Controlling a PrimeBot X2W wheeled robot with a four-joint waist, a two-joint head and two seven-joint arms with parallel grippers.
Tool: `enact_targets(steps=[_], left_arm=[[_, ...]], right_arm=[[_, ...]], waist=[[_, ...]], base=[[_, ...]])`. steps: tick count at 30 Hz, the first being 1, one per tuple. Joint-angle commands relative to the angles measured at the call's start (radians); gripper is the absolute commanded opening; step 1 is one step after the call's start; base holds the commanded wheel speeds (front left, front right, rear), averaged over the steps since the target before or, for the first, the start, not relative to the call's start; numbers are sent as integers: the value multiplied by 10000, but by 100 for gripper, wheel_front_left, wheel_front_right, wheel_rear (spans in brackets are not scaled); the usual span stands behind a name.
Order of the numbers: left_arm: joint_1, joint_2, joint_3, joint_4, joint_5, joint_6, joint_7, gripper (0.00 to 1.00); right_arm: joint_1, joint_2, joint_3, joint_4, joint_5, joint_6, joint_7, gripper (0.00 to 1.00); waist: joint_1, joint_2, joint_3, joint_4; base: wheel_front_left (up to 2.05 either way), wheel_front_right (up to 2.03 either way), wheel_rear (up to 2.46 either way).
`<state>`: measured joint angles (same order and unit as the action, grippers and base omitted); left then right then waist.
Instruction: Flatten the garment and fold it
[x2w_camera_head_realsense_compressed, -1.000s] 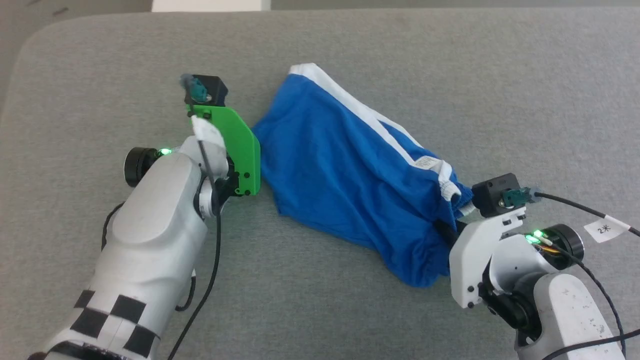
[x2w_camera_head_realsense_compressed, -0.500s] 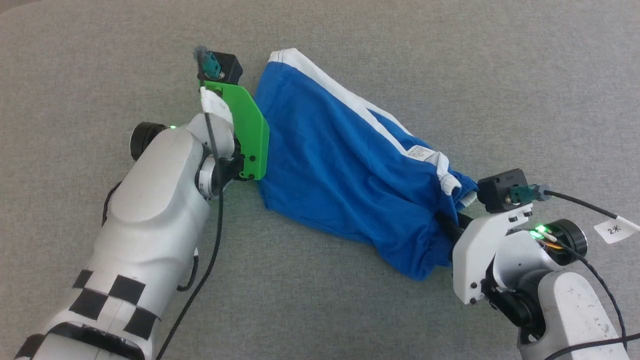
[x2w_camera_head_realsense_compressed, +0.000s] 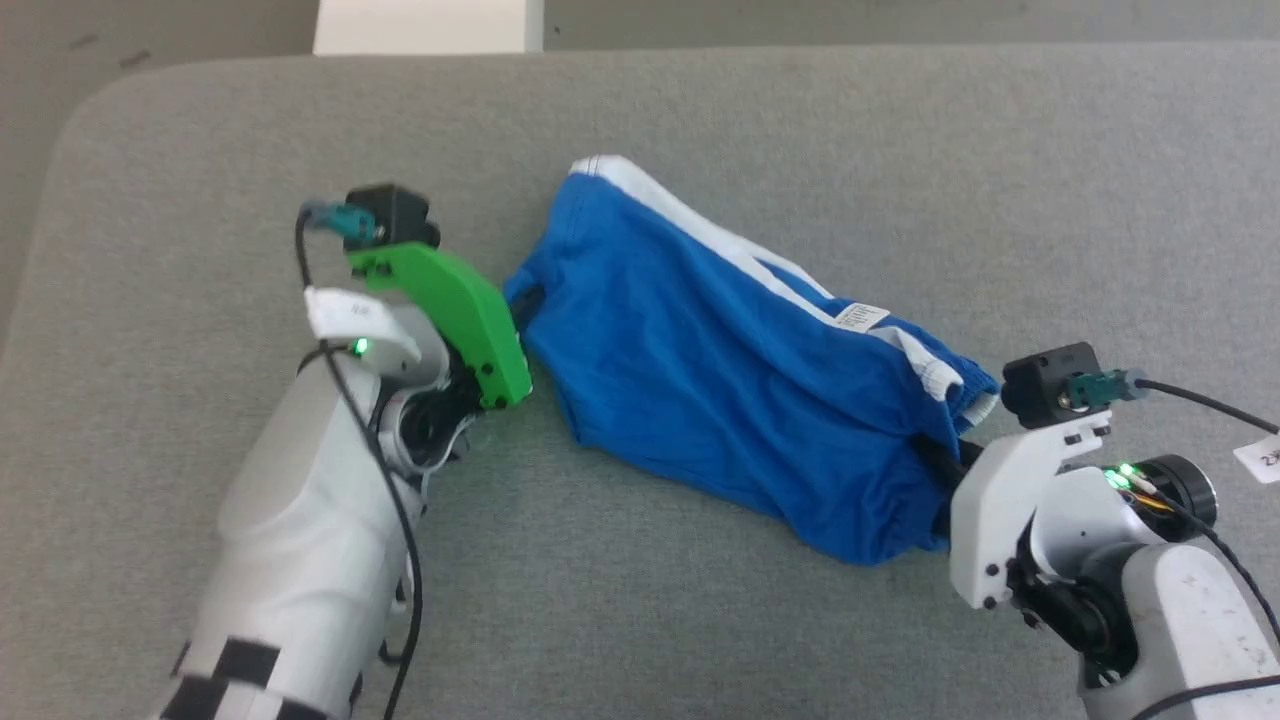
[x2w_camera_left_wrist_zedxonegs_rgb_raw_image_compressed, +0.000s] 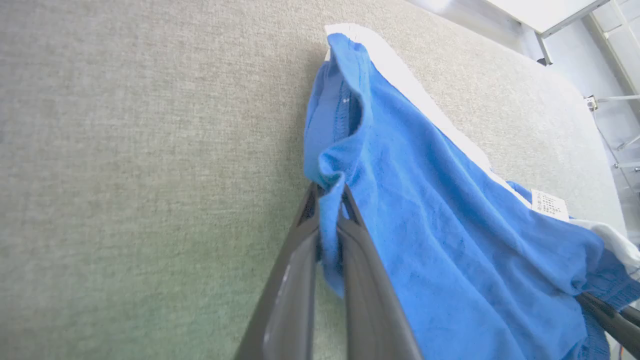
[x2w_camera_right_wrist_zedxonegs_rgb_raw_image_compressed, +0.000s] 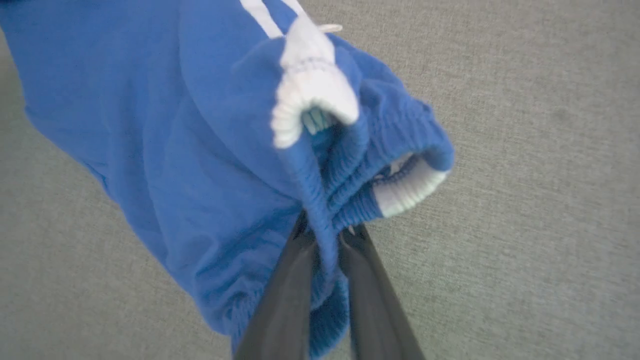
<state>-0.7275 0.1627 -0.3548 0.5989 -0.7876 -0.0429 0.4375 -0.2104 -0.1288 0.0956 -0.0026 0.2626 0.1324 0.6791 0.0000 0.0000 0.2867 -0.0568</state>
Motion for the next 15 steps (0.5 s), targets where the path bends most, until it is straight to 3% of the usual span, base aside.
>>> enact_targets(steps=[1,7,15], left_arm=[[452,34,160,-186,-167,2,-141,0],[2176,236,557,-1368,-616,335,-342,0],[4981,229,666,-3505,-893,1269,-387,0]], right_arm=[[113,-167,30,-26,303,-17,95,0],[528,-1158,251,-7,1206,-17,645,0],[1118,-1954,599,83,2120,-17,1193,0]], waist=[[0,0,-742,424],[0,0,-1610,713],[0,0,-2098,922]], base=[[0,0,0],[0,0,0],[0,0,0]])
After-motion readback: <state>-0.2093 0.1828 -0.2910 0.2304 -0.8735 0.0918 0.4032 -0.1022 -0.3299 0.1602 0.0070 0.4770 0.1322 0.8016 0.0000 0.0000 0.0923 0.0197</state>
